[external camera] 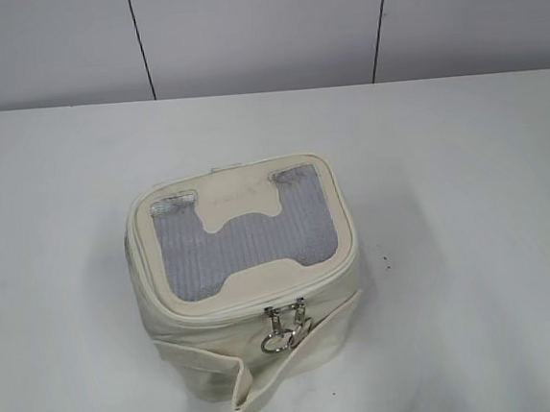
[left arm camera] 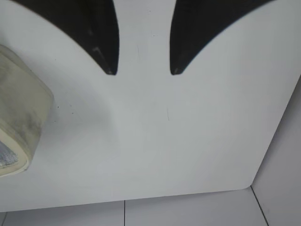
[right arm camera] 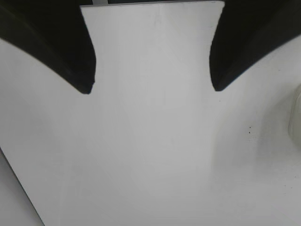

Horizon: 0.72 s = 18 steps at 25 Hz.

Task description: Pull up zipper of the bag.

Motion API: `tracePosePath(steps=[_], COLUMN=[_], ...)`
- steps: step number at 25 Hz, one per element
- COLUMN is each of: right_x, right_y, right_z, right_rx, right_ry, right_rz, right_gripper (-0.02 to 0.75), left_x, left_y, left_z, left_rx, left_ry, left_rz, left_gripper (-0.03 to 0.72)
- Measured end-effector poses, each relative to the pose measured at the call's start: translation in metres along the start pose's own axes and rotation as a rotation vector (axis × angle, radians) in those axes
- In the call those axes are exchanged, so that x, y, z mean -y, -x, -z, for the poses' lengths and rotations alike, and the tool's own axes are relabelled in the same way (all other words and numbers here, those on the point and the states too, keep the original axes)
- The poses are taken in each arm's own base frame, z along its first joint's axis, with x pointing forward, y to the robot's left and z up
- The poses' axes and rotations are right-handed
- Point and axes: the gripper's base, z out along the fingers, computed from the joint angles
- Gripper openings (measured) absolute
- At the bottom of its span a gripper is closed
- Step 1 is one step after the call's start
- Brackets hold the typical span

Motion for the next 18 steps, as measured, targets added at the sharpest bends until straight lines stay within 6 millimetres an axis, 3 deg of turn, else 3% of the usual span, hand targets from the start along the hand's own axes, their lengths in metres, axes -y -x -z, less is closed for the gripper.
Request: tracePosePath(steps=[18], right_x=[-0.0001], right_y=[0.0], right_z=[0.0], right_rx=[0.0], right_ry=[0.001], right_rz=[0.0], right_gripper=[0.587], left_x=[0.0], left_y=[0.0], left_z=[0.0], left_rx=[0.0], left_ry=[0.0], left_rz=[0.0], left_gripper=[0.285])
